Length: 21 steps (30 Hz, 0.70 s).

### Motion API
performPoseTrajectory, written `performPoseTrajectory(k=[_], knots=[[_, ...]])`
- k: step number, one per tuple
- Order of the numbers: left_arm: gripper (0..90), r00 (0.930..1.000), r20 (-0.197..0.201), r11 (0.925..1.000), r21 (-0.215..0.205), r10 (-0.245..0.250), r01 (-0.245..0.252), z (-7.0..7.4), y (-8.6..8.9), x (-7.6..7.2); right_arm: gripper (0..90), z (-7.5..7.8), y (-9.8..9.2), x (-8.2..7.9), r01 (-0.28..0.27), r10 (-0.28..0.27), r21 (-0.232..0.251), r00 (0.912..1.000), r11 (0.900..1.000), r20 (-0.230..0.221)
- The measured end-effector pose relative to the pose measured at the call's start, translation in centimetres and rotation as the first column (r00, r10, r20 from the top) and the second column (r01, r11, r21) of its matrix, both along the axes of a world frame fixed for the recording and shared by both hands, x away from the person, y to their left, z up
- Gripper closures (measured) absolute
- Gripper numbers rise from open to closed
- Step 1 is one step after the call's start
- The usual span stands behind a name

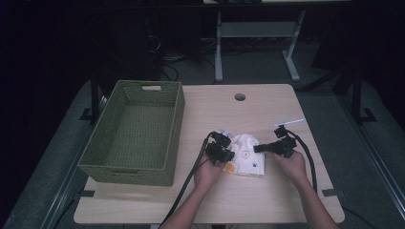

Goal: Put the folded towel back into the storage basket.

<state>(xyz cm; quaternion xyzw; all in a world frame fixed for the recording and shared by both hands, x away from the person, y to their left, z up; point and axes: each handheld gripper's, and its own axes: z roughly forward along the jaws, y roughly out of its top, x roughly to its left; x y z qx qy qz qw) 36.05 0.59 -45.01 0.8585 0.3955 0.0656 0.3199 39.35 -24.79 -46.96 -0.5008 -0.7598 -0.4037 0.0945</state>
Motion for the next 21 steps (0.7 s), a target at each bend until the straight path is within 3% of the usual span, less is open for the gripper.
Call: performPoseTrajectory(k=[14,21], knots=[[81.5,0.9998,0.020,0.9986,-0.052,-0.007,0.008,3.7,0.7,0.0,82.2,2.5,-0.9,-0.6,0.027,-0.028,0.074,0.9995,0.997,0.017],[81.6,0.9992,0.041,0.9965,-0.083,-0.002,0.005,5.8,1.5,0.2,82.2,5.3,-0.6,-0.5,0.013,-0.020,0.097,0.9975,0.995,0.067]])
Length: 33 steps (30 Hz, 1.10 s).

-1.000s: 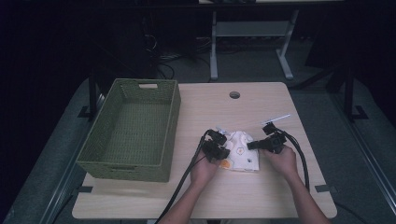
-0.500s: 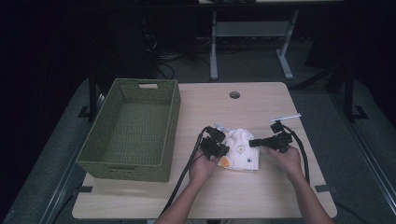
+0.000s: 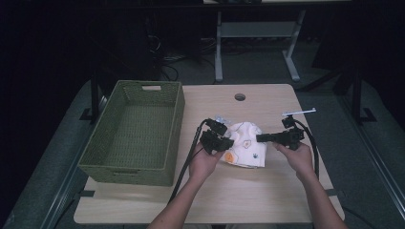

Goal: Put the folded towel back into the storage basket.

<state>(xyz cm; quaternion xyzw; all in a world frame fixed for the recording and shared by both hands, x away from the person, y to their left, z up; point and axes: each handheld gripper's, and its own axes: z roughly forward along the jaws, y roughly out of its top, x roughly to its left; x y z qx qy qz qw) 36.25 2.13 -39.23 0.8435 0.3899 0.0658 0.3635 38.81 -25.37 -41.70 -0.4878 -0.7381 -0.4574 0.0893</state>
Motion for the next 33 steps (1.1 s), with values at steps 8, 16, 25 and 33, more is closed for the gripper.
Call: performPoseTrajectory(k=[8,16,25,33], knots=[[81.6,0.9998,-0.020,0.9970,-0.077,-0.008,0.006,1.2,1.3,0.0,82.1,1.0,0.5,0.0,-0.007,0.006,0.030,0.9999,1.000,0.014],[81.6,0.9963,-0.084,0.9806,-0.196,-0.021,0.004,1.6,2.5,0.6,82.1,1.4,0.5,0.1,-0.015,0.014,0.043,0.9997,0.999,0.022],[81.9,0.9860,-0.162,0.9450,-0.327,-0.041,-0.015,1.8,3.9,1.4,82.1,2.0,0.3,0.2,-0.019,0.017,0.074,0.9994,0.997,0.030],[82.0,0.9833,-0.175,0.9293,-0.369,-0.051,-0.017,3.3,5.0,1.7,82.1,3.2,0.8,0.2,-0.027,0.022,0.098,0.9984,0.995,0.052]])
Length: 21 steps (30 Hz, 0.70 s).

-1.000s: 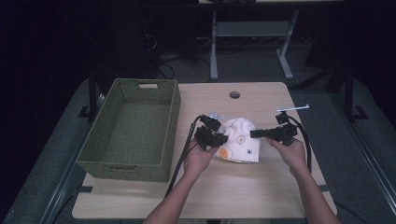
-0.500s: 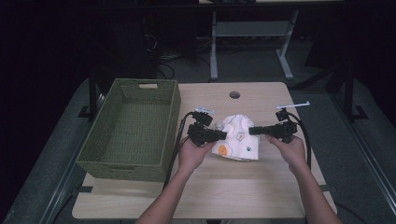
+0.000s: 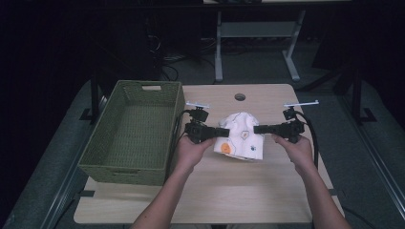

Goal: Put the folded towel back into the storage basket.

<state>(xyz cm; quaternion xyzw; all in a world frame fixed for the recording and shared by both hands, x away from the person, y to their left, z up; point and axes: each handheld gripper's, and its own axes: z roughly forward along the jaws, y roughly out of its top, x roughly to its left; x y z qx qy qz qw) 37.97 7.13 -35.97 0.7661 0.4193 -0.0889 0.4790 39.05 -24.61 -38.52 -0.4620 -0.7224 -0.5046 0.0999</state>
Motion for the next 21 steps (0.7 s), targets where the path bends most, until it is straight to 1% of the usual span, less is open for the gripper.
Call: performPoseTrajectory(k=[1,2,3,4,5,6,7,8,9,10,11,13,14,16,18,19,21], knots=[[81.9,0.9999,-0.016,0.9995,-0.032,-0.006,0.005,0.2,0.3,0.1,82.1,0.6,0.2,0.1,-0.005,0.004,0.004,1.0000,1.000,0.007],[81.9,0.9998,-0.020,0.9988,-0.050,-0.002,0.001,0.4,0.6,0.1,82.1,0.6,0.2,0.1,-0.005,0.004,0.004,1.0000,1.000,0.007],[81.9,0.9999,-0.015,0.9988,-0.048,0.004,-0.004,0.6,0.8,0.2,82.1,1.1,0.4,0.2,-0.008,0.008,0.018,0.9999,1.000,0.014],[81.9,0.9999,-0.011,0.9990,-0.044,0.002,-0.003,0.9,1.1,0.2,82.1,1.1,0.4,0.2,-0.008,0.008,0.018,0.9999,1.000,0.014],[81.9,0.9999,-0.012,0.9983,-0.057,0.006,-0.007,1.3,1.6,0.2,82.1,1.7,0.7,0.2,-0.015,0.014,0.017,0.9997,1.000,0.019],[81.9,0.9999,-0.012,0.9983,-0.057,0.006,-0.007,1.3,1.6,0.2,82.1,1.7,0.7,0.2,-0.015,0.014,0.017,0.9997,1.000,0.019],[81.9,1.0000,-0.006,0.9988,-0.049,0.003,-0.004,1.6,1.9,0.3,82.1,1.9,0.9,0.3,-0.019,0.018,0.023,0.9993,1.000,0.033],[81.9,1.0000,-0.001,0.9991,-0.043,0.006,-0.006,1.8,2.2,0.3,82.1,2.2,1.1,0.3,-0.022,0.021,0.025,0.9993,0.999,0.031],[81.9,1.0000,0.003,0.9992,-0.041,0.006,-0.006,2.1,2.4,0.3,82.1,2.7,1.7,0.5,-0.031,0.030,0.019,0.9988,0.999,0.040],[81.9,1.0000,0.005,0.9991,-0.043,0.006,-0.006,2.3,2.8,0.3,82.1,2.7,1.7,0.5,-0.031,0.030,0.019,0.9988,0.999,0.040],[81.9,0.9999,0.010,0.9991,-0.042,0.007,-0.007,2.6,3.1,0.3,82.1,3.2,2.2,0.6,-0.037,0.036,0.022,0.9984,0.999,0.044],[81.9,0.9998,0.017,0.9990,-0.044,0.012,-0.011,3.0,3.7,0.2,82.1,3.4,2.5,0.7,-0.042,0.041,0.023,0.9982,0.999,0.045],[81.9,0.9997,0.018,0.9989,-0.046,0.015,-0.014,3.2,4.1,0.2,82.1,3.6,2.9,0.8,-0.047,0.045,0.021,0.9976,0.999,0.052],[81.9,0.9995,0.021,0.9991,-0.035,0.025,-0.024,3.5,4.8,0.2,82.1,4.1,3.5,1.0,-0.053,0.051,0.021,0.9972,0.998,0.054],[81.9,0.9994,0.022,0.9990,-0.037,0.027,-0.026,3.8,5.6,0.3,82.1,4.6,4.3,1.2,-0.064,0.063,0.013,0.9959,0.998,0.065],[81.9,0.9991,0.024,0.9986,-0.041,0.036,-0.035,4.0,6.0,0.3,82.1,4.9,4.7,1.3,-0.069,0.068,0.011,0.9954,0.998,0.068],[81.9,0.9987,0.028,0.9983,-0.042,0.042,-0.041,4.3,6.7,0.3,82.1,5.3,5.4,1.5,-0.073,0.072,0.009,0.9952,0.997,0.066]])
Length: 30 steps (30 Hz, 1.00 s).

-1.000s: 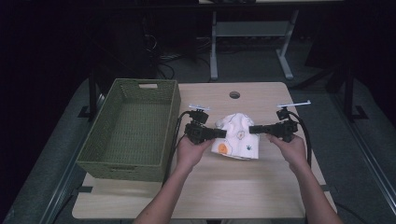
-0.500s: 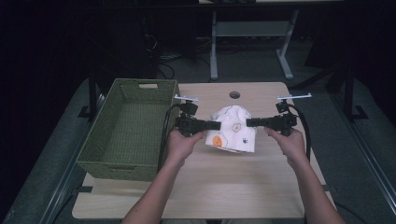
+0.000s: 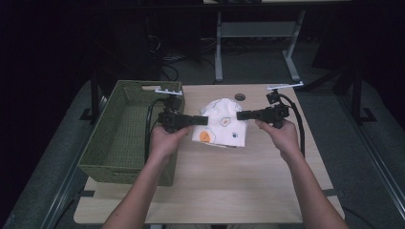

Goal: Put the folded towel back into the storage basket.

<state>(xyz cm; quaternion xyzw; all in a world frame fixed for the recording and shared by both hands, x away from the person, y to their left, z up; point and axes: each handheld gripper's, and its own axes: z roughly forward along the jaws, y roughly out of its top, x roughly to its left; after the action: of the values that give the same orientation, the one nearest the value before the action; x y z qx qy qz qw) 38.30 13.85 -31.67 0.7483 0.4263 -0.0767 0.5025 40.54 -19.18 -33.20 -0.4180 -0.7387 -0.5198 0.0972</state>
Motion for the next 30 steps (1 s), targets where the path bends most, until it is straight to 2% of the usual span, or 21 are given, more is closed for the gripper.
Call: performPoseTrajectory(k=[6,16,18,30], knots=[[81.8,0.9998,0.009,0.9998,-0.010,0.016,-0.016,0.8,2.2,0.1,82.1,1.4,2.7,0.6,-0.016,0.016,-0.012,0.9998,1.000,0.013],[81.8,0.9994,0.020,0.9995,-0.010,0.029,-0.029,1.7,6.2,0.3,82.1,2.4,6.3,1.4,-0.039,0.039,-0.020,0.9991,0.999,0.018],[81.9,0.9992,0.021,0.9993,-0.012,0.035,-0.035,1.9,7.1,0.3,82.0,2.8,7.7,1.7,-0.049,0.049,-0.025,0.9986,0.998,0.017],[81.8,0.9976,0.015,0.9975,-0.021,0.068,-0.068,1.9,11.9,0.2,82.0,3.1,12.2,2.5,-0.080,0.080,-0.026,0.9966,0.996,0.016]])
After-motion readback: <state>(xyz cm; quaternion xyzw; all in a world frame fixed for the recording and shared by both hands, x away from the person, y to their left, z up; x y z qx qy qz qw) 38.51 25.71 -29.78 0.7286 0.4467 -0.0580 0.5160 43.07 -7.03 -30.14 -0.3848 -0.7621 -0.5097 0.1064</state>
